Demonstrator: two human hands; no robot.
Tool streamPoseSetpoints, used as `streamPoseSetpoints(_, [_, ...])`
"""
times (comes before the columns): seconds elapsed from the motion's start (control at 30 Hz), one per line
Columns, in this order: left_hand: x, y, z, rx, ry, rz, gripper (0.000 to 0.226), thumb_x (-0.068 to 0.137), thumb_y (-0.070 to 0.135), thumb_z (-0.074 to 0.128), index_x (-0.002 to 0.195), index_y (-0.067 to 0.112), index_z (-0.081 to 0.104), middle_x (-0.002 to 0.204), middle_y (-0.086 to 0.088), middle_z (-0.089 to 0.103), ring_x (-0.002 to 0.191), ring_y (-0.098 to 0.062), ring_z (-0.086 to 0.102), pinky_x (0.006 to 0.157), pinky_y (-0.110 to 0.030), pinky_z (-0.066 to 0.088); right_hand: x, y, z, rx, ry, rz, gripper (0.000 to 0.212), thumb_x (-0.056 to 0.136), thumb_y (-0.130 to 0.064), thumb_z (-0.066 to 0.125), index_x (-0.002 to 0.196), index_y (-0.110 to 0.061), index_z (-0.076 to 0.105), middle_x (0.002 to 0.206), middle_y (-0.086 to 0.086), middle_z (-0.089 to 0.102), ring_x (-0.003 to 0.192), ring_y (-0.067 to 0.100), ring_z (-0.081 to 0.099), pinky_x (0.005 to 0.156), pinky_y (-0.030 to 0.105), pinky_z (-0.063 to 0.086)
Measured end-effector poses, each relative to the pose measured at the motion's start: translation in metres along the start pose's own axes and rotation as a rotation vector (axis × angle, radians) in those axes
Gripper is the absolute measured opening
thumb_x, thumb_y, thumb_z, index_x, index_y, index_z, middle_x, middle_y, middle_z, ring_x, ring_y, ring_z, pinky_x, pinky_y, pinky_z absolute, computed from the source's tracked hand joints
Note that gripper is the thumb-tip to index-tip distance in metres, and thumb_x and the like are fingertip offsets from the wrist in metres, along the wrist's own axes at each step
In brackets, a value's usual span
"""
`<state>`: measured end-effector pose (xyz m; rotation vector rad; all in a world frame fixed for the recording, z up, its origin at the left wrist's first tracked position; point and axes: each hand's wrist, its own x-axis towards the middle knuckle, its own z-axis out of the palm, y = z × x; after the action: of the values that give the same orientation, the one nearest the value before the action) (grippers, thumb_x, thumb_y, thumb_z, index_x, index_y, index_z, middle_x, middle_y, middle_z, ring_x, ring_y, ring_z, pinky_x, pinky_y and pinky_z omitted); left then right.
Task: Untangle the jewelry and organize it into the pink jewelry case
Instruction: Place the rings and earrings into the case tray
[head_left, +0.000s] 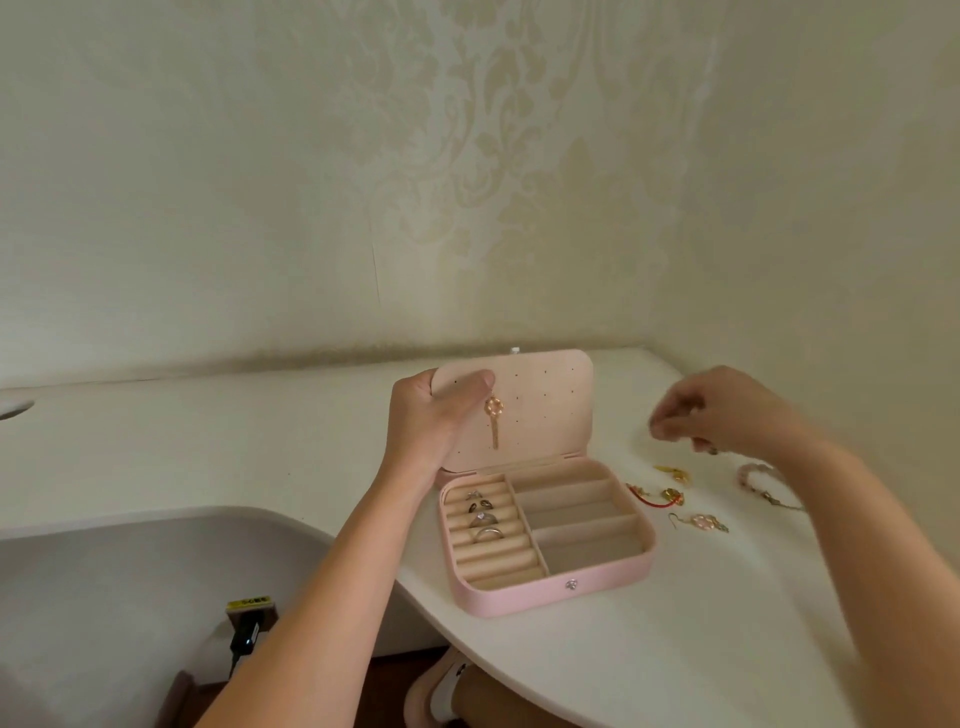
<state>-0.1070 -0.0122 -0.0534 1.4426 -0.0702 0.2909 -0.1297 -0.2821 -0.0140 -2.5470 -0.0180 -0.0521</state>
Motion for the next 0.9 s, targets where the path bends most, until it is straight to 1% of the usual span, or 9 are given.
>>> streamPoseSetpoints(0.07, [0.0, -0.001, 0.003, 0.012, 0.023, 0.004, 0.016, 0.077, 0.015, 0.077, 0.068, 0.008, 0.065, 0.062, -0.001, 0.062, 0.057, -0.015, 0.057, 0.056, -0.025, 0.044, -0.007, 0.019, -0.008, -0.08, -0.091, 0.14, 0.009, 0.072, -0.021, 0.082, 0.072, -0.018, 0.074, 0.064, 0.001, 0.069, 0.05, 0.008, 0.056, 0.055, 0.022, 0.045])
streamPoseSetpoints(0.13, [0.001, -0.003, 0.006, 0.029, 0.034, 0.008, 0.019, 0.079, 0.014, 0.075, 0.064, 0.012, 0.064, 0.059, 0.004, 0.062, 0.056, -0.014, 0.057, 0.055, -0.023, 0.044, -0.011, 0.026, -0.006, -0.092, -0.172, 0.219, 0.014, 0.069, -0.026, 0.084, 0.071, -0.015, 0.075, 0.056, -0.001, 0.065, 0.046, 0.008, 0.052, 0.054, 0.018, 0.041])
streamPoseSetpoints(0.27, [0.0, -0.004, 0.01, 0.041, 0.048, 0.013, 0.017, 0.081, 0.016, 0.074, 0.067, 0.011, 0.066, 0.059, 0.005, 0.063, 0.055, -0.011, 0.057, 0.052, -0.021, 0.044, -0.006, 0.025, 0.007, -0.107, -0.188, 0.3, 0.029, 0.07, -0.025, 0.084, 0.075, 0.001, 0.073, 0.055, 0.004, 0.064, 0.048, 0.015, 0.048, 0.059, 0.023, 0.04])
streamPoseSetpoints(0.4, [0.0, -0.003, 0.009, 0.037, 0.035, 0.001, 0.017, 0.079, 0.018, 0.076, 0.069, 0.011, 0.065, 0.06, 0.004, 0.063, 0.056, -0.012, 0.057, 0.053, -0.022, 0.045, -0.002, 0.023, 0.011, -0.119, -0.179, 0.314, 0.014, 0.074, -0.016, 0.081, 0.072, -0.005, 0.074, 0.05, 0.001, 0.063, 0.045, 0.014, 0.05, 0.059, 0.024, 0.041])
streamPoseSetpoints(0.5, [-0.002, 0.0, 0.009, 0.03, 0.006, -0.017, 0.016, 0.069, 0.026, 0.078, 0.072, 0.014, 0.067, 0.063, 0.005, 0.067, 0.058, -0.012, 0.062, 0.056, -0.023, 0.048, -0.002, 0.024, 0.012, -0.132, -0.185, 0.283, 0.012, 0.075, -0.015, 0.08, 0.066, -0.011, 0.071, 0.051, 0.0, 0.063, 0.046, 0.013, 0.051, 0.055, 0.022, 0.04])
streamPoseSetpoints(0.63, [0.0, 0.012, 0.01, 0.064, -0.035, 0.035, 0.011, 0.077, 0.014, 0.078, 0.083, 0.021, 0.073, 0.069, 0.01, 0.072, 0.064, -0.006, 0.066, 0.06, -0.019, 0.051, -0.003, 0.024, 0.008, 0.053, -0.049, 0.208, 0.015, 0.074, -0.008, 0.08, 0.066, -0.007, 0.067, 0.061, 0.005, 0.07, 0.055, 0.013, 0.063, 0.06, 0.024, 0.05])
streamPoseSetpoints(0.77, [0.007, 0.023, 0.01, 0.216, -0.101, 0.117, 0.016, 0.077, 0.016, 0.078, 0.088, 0.026, 0.073, 0.079, 0.015, 0.071, 0.066, 0.007, 0.063, 0.062, -0.008, 0.045, -0.012, 0.001, 0.001, 0.217, 0.138, 0.001, 0.007, 0.077, -0.003, 0.076, 0.074, -0.006, 0.071, 0.061, 0.007, 0.068, 0.049, 0.004, 0.061, 0.046, 0.012, 0.044])
streamPoseSetpoints(0.8, [0.009, 0.025, 0.01, 0.234, -0.112, 0.129, 0.016, 0.076, 0.015, 0.079, 0.087, 0.025, 0.073, 0.08, 0.013, 0.071, 0.067, 0.005, 0.063, 0.063, -0.009, 0.046, -0.015, -0.007, 0.0, 0.215, 0.173, -0.058, 0.007, 0.079, -0.004, 0.075, 0.075, -0.009, 0.073, 0.062, 0.006, 0.068, 0.049, 0.003, 0.061, 0.046, 0.013, 0.046])
streamPoseSetpoints(0.9, [0.014, 0.03, 0.01, 0.282, -0.164, 0.17, 0.013, 0.076, 0.013, 0.079, 0.083, 0.023, 0.073, 0.078, 0.006, 0.072, 0.07, -0.002, 0.066, 0.069, -0.014, 0.049, -0.023, -0.027, -0.003, 0.239, 0.231, -0.193, 0.013, 0.08, -0.006, 0.075, 0.074, -0.017, 0.074, 0.061, 0.003, 0.07, 0.054, 0.008, 0.064, 0.059, 0.02, 0.055])
